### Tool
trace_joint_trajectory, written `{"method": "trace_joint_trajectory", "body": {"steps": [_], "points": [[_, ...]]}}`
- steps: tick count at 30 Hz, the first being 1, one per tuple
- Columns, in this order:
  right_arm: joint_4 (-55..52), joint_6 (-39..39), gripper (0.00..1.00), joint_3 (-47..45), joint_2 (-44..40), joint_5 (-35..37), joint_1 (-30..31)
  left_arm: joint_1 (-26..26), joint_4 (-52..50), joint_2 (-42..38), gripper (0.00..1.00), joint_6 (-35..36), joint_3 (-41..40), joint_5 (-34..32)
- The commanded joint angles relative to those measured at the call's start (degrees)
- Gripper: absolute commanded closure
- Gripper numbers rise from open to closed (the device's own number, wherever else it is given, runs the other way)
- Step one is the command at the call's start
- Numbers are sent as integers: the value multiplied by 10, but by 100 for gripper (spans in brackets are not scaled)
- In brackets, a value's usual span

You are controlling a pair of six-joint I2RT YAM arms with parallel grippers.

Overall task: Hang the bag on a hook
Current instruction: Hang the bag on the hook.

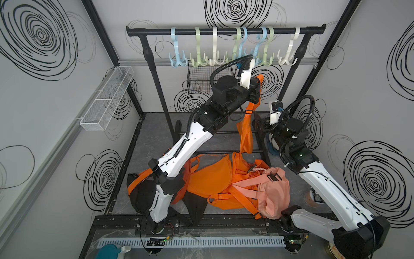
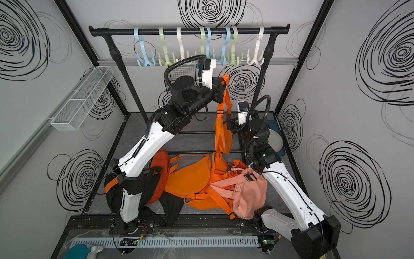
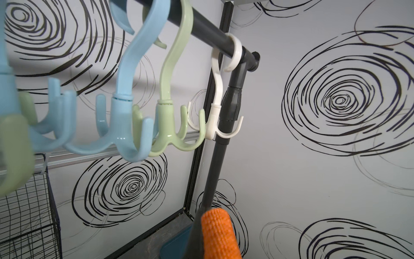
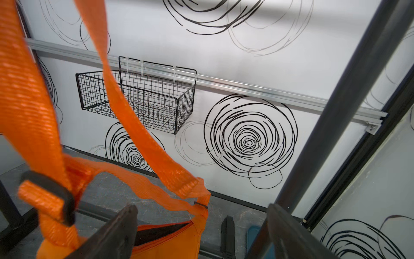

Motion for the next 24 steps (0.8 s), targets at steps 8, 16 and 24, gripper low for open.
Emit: {"method": "trace_joint_trajectory", "body": {"steps": [8,16,24], "points": [[46,-10,5,40,40,-70,-20,4,15,-24,100,-7,2,43],[48,-1,5,9,25,-144,-1,13,8,-32,100,-19,-2,70],[57,-15,8,0,24,-111,-2,21,14,-41,100,-45,-20,106]]}}
